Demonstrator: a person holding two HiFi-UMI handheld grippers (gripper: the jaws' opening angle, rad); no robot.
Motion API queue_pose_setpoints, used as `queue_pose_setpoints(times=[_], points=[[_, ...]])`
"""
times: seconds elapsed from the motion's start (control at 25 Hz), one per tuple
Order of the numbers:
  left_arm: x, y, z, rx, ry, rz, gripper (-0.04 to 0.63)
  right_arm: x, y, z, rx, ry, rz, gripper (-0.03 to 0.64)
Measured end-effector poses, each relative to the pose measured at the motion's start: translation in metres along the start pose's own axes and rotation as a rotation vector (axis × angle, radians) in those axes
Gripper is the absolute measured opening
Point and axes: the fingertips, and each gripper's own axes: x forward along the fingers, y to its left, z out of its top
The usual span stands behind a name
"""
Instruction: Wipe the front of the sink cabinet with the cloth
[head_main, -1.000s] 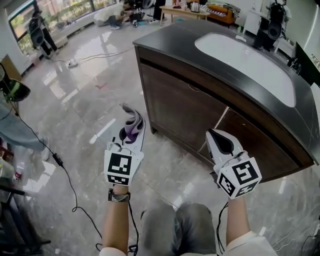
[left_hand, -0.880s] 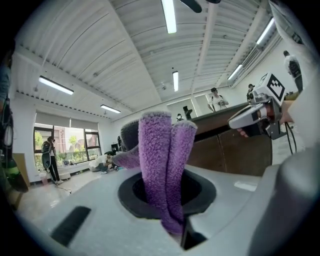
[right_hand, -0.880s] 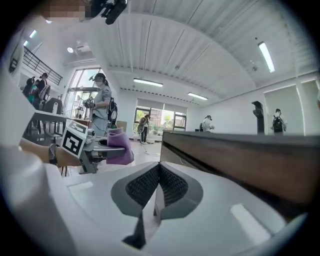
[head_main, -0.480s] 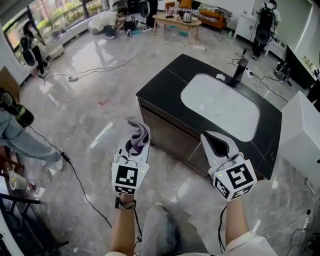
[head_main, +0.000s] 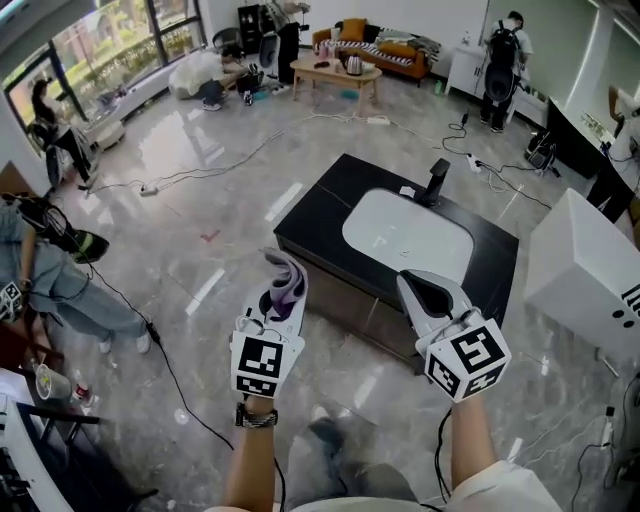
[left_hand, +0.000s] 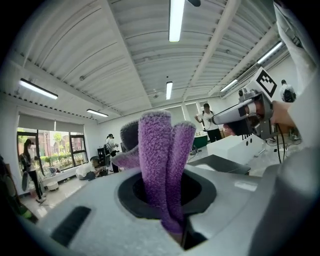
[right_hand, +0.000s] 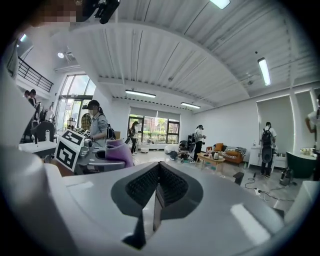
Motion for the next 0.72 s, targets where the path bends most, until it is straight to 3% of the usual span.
queue_pose_setpoints(times=[0.4, 0.72], points=[[-0.091, -0.068, 0.099, 0.005, -0.017, -0.016, 0.052, -0.112, 0.066, 0.079, -0.033, -0.065, 0.041, 0.006], [-0.162, -0.151, 0.119, 0.017, -0.012, -0.013, 0.052, -0.210, 0.098, 0.081, -0.041, -0.070, 0.050, 0.005]])
